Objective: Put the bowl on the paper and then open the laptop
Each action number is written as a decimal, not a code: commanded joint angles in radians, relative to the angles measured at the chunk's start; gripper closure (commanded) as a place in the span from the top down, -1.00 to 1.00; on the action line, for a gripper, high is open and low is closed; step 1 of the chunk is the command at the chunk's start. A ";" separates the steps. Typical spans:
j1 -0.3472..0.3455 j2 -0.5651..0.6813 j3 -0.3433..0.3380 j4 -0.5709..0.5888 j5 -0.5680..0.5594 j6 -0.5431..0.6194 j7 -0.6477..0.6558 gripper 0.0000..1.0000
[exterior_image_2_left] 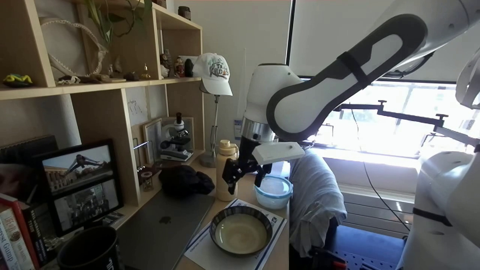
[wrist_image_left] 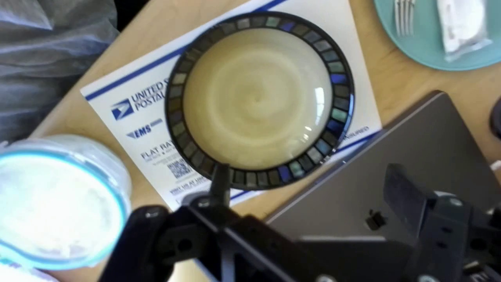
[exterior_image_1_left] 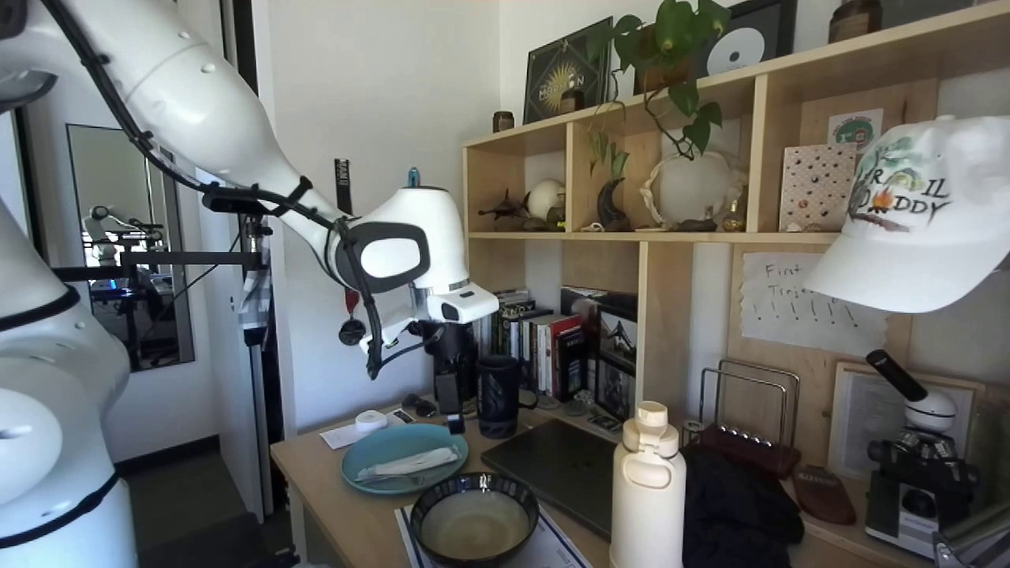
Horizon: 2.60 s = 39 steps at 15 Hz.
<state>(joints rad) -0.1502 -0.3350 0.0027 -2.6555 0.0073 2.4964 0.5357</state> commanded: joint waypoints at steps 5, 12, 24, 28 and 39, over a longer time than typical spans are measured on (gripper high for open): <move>0.001 0.131 0.038 0.180 -0.072 0.114 -0.044 1.00; 0.016 0.358 -0.005 0.284 -0.125 0.307 -0.048 1.00; 0.096 0.603 -0.064 0.355 0.072 0.435 -0.100 1.00; 0.106 0.639 -0.053 0.343 0.168 0.480 -0.109 1.00; 0.125 0.710 -0.039 0.339 0.283 0.515 -0.100 1.00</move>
<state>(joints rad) -0.0295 0.3631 -0.0459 -2.3150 0.2461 2.9886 0.4519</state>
